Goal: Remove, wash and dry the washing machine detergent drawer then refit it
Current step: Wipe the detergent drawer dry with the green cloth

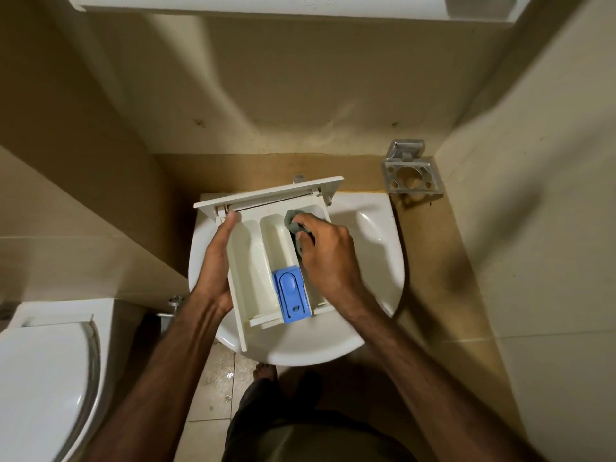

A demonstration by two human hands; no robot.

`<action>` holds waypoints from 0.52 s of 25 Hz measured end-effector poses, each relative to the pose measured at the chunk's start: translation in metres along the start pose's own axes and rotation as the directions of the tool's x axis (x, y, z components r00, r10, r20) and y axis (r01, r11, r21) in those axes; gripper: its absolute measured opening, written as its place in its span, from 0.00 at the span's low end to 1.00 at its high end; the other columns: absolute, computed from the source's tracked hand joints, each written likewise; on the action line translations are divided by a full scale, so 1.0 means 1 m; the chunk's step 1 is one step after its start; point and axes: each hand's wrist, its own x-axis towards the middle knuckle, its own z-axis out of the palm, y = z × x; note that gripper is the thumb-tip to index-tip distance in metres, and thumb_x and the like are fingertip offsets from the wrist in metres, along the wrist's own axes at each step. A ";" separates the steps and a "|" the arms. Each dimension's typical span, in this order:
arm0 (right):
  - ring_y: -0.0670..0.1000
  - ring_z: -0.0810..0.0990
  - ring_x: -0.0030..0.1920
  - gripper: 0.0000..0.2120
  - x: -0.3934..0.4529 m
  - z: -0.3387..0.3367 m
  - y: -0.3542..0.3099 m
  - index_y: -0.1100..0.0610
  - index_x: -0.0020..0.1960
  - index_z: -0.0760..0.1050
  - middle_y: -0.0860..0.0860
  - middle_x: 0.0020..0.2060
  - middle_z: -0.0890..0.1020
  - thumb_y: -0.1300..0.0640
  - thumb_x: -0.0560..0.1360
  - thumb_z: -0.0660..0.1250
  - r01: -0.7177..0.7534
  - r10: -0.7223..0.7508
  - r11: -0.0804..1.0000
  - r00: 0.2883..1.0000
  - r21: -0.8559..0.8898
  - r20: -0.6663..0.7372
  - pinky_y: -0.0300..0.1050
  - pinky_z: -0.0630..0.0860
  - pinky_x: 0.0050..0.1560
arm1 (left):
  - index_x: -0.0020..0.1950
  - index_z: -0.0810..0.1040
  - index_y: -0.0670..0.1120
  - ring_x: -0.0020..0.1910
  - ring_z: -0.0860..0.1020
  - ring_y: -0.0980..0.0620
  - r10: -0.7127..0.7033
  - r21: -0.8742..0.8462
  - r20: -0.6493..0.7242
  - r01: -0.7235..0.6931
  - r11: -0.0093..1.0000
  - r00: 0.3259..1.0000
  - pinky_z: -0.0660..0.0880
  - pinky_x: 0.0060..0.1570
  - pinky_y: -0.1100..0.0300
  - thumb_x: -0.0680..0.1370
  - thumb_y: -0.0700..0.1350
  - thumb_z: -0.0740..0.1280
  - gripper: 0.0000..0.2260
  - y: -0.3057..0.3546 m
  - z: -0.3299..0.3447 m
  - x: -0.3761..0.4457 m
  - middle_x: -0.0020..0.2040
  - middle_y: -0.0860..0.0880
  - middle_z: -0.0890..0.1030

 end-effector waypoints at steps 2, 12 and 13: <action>0.54 0.82 0.43 0.11 0.004 -0.012 0.000 0.57 0.51 0.82 0.51 0.42 0.85 0.68 0.78 0.64 -0.012 0.026 0.997 0.982 -0.080 0.185 0.49 0.79 0.44 | 0.38 0.89 0.54 0.36 0.85 0.52 0.026 0.023 0.004 -0.026 0.999 1.000 0.83 0.39 0.59 0.83 0.60 0.62 0.22 0.002 -0.005 0.003 0.39 0.51 0.86; 0.57 0.85 0.40 0.12 0.001 -0.021 -0.010 0.60 0.52 0.84 0.55 0.45 0.87 0.71 0.70 0.74 0.241 -0.289 0.862 0.956 -0.445 -0.043 0.48 0.81 0.37 | 0.50 0.89 0.53 0.46 0.86 0.49 0.038 0.025 0.011 -0.039 0.999 0.999 0.83 0.51 0.53 0.82 0.60 0.65 0.16 0.004 -0.011 0.012 0.49 0.49 0.87; 0.57 0.85 0.42 0.15 0.002 -0.014 -0.006 0.60 0.54 0.83 0.55 0.46 0.86 0.72 0.70 0.74 0.264 -0.270 0.841 0.961 -0.473 0.056 0.49 0.82 0.38 | 0.52 0.88 0.53 0.46 0.86 0.48 0.040 0.033 0.015 -0.041 0.999 0.999 0.82 0.52 0.52 0.81 0.61 0.66 0.15 0.003 -0.011 0.013 0.49 0.49 0.86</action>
